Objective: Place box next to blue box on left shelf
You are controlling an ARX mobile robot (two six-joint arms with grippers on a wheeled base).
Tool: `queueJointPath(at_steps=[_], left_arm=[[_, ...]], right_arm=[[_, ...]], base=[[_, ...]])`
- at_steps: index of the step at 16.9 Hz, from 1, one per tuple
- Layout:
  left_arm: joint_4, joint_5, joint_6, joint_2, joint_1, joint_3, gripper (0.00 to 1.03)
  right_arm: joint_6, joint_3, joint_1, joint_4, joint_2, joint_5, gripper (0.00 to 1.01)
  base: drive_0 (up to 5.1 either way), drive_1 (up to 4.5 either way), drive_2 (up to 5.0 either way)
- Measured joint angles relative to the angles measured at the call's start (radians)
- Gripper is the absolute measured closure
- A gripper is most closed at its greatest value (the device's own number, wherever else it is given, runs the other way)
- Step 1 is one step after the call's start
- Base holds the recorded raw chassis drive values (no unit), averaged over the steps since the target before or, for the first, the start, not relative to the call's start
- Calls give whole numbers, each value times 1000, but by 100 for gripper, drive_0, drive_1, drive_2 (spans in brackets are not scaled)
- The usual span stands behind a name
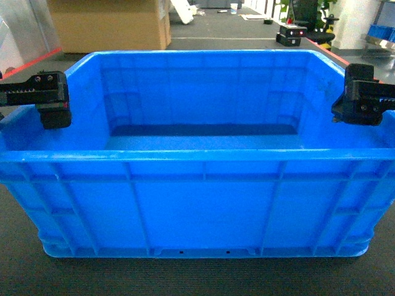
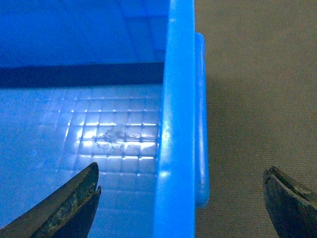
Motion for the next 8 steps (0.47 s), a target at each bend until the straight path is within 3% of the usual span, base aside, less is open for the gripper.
queueJointPath(at_steps=[2, 3, 8], left_arm=[[-3, -3, 11, 1, 0, 7, 5], [-3, -10, 17, 4, 0, 8, 5], [-4, -1, 49, 5, 0, 13, 51]], right_arm=[[-3, 0, 4, 0, 11, 7, 3], [-3, 0, 6, 4, 11, 6, 9], [-8, 3, 6, 5, 16, 6, 56]], base=[[0, 0, 0], [0, 0, 0], [0, 0, 0]])
